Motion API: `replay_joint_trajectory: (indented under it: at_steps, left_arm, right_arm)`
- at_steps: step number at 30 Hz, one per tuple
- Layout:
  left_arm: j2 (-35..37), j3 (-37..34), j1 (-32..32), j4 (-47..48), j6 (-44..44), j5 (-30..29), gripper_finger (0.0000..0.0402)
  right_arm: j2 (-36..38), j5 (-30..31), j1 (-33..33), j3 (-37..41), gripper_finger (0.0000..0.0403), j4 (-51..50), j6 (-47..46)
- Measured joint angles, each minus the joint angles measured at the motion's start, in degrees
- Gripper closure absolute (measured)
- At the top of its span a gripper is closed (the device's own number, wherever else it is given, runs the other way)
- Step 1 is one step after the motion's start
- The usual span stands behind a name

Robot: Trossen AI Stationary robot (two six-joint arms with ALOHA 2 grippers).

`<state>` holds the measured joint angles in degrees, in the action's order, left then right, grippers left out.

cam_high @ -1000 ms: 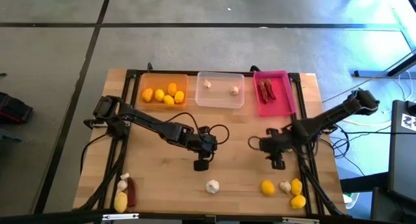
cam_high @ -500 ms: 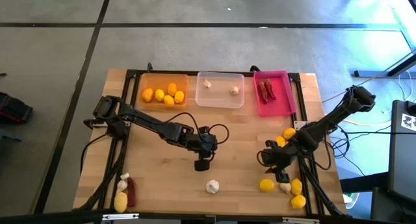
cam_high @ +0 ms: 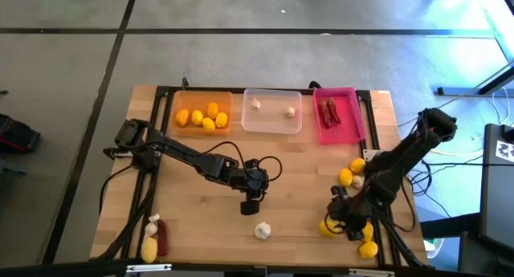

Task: Sort produce into baskets
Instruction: Put the yellow lemon into the orange bin

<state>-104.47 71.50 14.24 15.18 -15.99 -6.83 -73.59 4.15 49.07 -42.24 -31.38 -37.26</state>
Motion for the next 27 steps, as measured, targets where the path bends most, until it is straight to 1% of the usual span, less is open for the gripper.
replay_joint_trajectory:
  at_steps: [3, 6, 16, 19, 21, 25, 27]
  left_arm:
    - [0.0, 0.0, 0.0, 0.0, -0.1, 0.0, 0.0345]
    - [0.0, 0.0, 0.0, 0.0, -0.1, 0.0, 0.0345]
    - [0.0, 0.0, 0.0, -1.0, 0.0, -0.1, 0.0345]
    - [0.0, 0.0, 0.0, -1.0, 0.0, -0.1, 0.0345]
    - [0.0, 0.0, 0.0, -0.9, 0.0, -0.1, 0.0345]
    - [0.0, 0.0, -0.1, -0.9, 0.0, -0.2, 0.0345]
    - [0.0, 0.0, -0.4, -0.9, 0.0, -0.3, 0.0345]
  right_arm:
    - [-1.4, 0.8, 0.5, 0.0, 0.0155, 0.7, 0.5]
    - [-2.3, 0.7, 0.5, 0.0, 0.0147, 3.1, 0.1]
    - [-4.9, -0.8, 0.5, 0.0, 0.0146, 5.6, 0.0]
    - [-4.9, -1.2, 2.0, 0.0, 0.0146, 6.7, -1.5]
    - [-5.0, 0.1, 3.6, 0.0, 0.0146, 7.5, -2.5]
    - [-6.6, 6.8, 6.9, 0.0, 0.0146, 7.8, -4.8]
    - [-8.0, 8.5, 7.4, 0.0, 0.0146, 7.7, -6.4]
